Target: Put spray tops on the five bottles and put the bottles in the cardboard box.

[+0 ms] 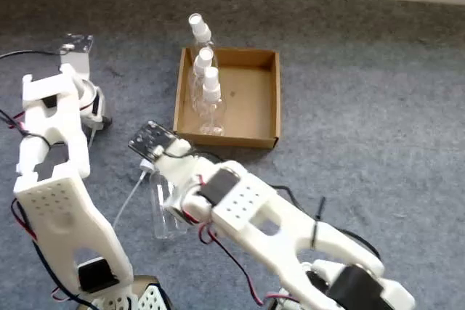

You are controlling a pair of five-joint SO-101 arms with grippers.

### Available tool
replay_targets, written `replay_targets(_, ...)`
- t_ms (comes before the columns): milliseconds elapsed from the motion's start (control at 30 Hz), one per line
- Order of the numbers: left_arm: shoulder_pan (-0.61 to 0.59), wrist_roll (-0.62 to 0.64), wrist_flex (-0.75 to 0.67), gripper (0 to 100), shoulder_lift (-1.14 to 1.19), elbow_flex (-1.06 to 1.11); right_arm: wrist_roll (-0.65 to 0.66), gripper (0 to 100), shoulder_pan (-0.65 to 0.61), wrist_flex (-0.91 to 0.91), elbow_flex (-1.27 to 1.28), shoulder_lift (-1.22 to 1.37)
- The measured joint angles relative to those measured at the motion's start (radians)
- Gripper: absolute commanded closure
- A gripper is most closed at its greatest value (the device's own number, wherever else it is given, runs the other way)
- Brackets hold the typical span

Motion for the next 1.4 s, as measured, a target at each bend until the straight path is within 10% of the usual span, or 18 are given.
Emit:
replay_targets(300, -0.074, -0.091, 0.002, 81, 0.0, 0.0, -0.238, 72.4, 0.043, -0.002, -0.187, 0.201)
replay_targets(1100, -0.081, -0.091, 0.002, 81, 0.0, 0.0, -0.256, 72.5, 0.12, -0.012, -0.014, 0.209)
replay_targets(1400, -0.081, -0.091, 0.002, 81, 0.0, 0.0, -0.256, 95.1, 0.115, -0.012, 0.078, 0.209)
